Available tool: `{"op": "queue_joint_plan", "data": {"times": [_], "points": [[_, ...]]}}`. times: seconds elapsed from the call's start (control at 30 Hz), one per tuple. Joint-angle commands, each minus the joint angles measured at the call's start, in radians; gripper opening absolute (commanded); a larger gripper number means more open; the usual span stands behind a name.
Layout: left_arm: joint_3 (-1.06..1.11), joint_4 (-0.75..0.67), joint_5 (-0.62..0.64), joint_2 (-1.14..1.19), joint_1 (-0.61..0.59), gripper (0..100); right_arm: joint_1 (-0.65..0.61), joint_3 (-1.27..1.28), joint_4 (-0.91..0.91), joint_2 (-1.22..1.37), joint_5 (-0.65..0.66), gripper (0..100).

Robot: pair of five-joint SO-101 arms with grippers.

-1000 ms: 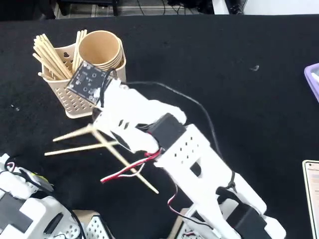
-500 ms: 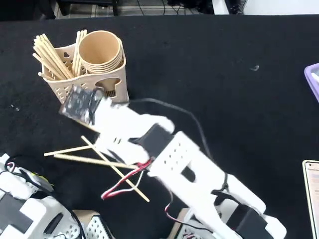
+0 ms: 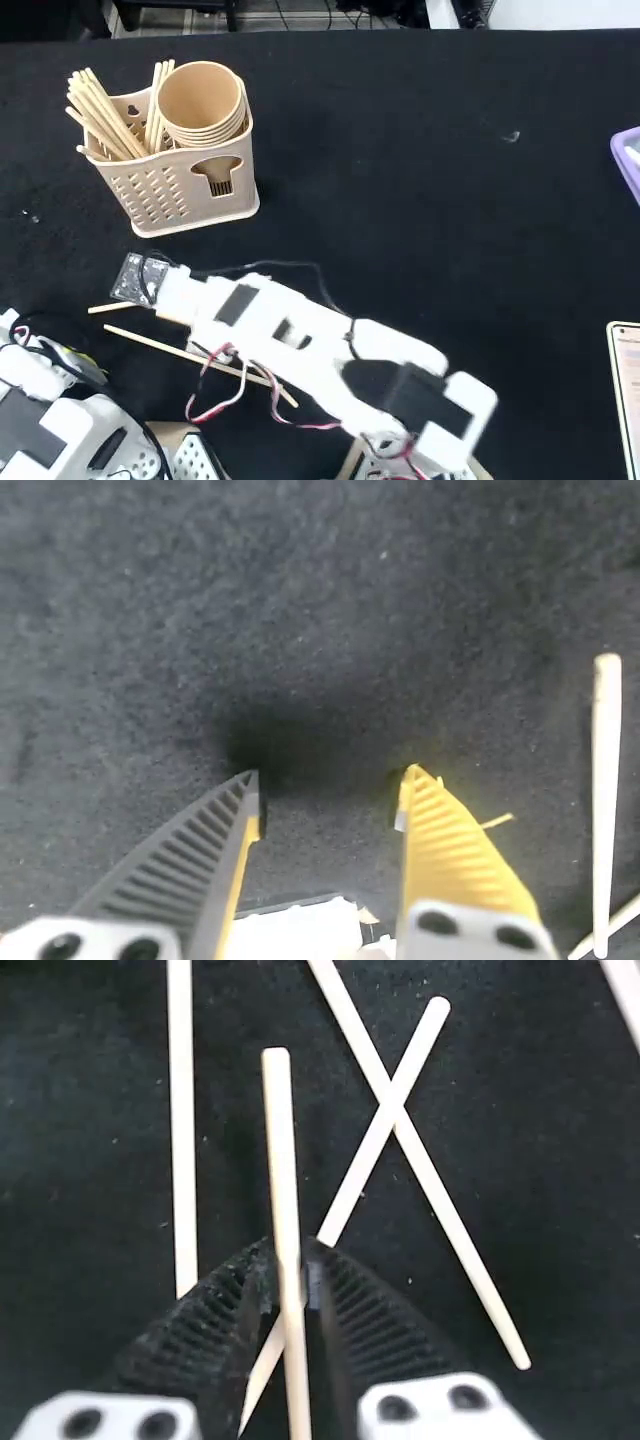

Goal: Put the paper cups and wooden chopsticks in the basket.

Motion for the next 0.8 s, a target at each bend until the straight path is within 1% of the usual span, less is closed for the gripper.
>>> {"op": "queue_joint_plan", "data": {"times": [0.0, 0.07, 0.17, 0.3, 0.37, 0.47, 0.6, 0.77], "points": [[0.008, -0.038, 0.012, 0.009, 0.016, 22, -0.008, -0.13, 0.066, 0.047, -0.046, 21.1], [0.008, -0.038, 0.012, 0.009, 0.016, 22, -0.008, -0.16, 0.132, 0.039, -0.044, 24.4], [0.008, -0.04, 0.012, 0.009, 0.016, 22, -0.017, -0.171, 0.206, -0.012, -0.051, 25.2], [0.008, -0.04, 0.012, 0.009, 0.016, 22, -0.074, -0.099, 0.25, -0.099, -0.066, 29.5], [0.008, -0.04, 0.012, 0.009, 0.016, 22, -0.104, -0.036, 0.207, -0.133, -0.112, 33.2], [0.008, -0.04, 0.012, 0.009, 0.016, 22, -0.112, 0.056, 0.097, -0.15, -0.141, 37.1], [0.008, -0.04, 0.012, 0.009, 0.018, 22, -0.112, 0.111, 0.003, -0.116, -0.146, 37.1], [0.008, -0.04, 0.012, 0.009, 0.016, 22, -0.081, 0.065, -0.023, -0.001, -0.146, 36.3]]}}
